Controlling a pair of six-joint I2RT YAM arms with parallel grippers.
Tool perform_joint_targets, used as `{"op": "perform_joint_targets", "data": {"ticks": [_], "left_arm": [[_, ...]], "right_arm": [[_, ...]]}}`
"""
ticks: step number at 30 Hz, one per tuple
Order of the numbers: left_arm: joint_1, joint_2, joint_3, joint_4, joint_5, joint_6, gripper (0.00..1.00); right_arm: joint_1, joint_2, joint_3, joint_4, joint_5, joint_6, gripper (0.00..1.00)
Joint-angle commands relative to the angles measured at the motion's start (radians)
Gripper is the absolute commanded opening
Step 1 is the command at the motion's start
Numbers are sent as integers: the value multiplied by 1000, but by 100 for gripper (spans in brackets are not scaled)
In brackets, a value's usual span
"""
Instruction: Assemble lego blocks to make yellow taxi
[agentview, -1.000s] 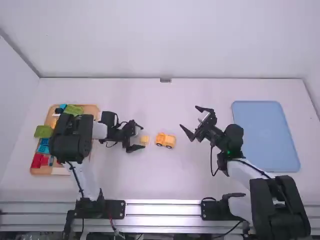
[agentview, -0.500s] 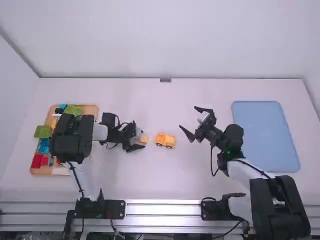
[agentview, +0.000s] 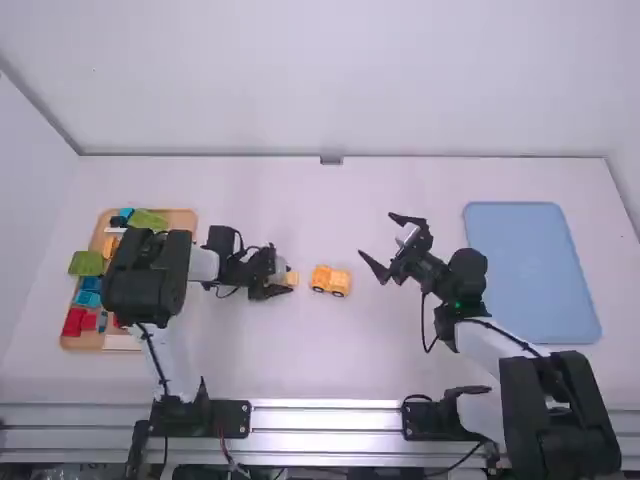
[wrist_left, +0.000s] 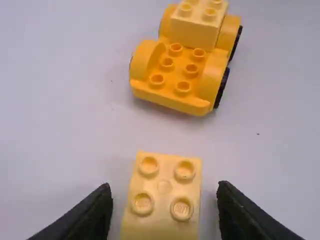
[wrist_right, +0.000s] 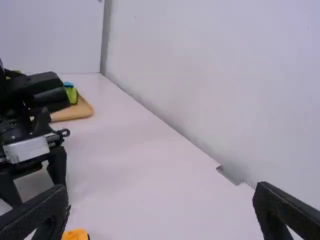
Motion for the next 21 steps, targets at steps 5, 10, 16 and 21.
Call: {"op": "perform_joint_targets", "data": {"ticks": [5, 10, 16, 21], "left_arm": [[9, 24, -2, -8, -8, -14, 42], [3, 24, -2, -8, -8, 18, 33], [3, 24, 0, -6, -5, 10, 25], [4, -13, 17, -41, -4, -58, 18]], "right_arm": [[1, 4, -5, 5, -8, 7, 98], [1, 4, -5, 3, -8, 7, 98], [1, 4, -5, -23, -62, 7, 98], [1, 3, -5, -41, -92, 6, 98]]}}
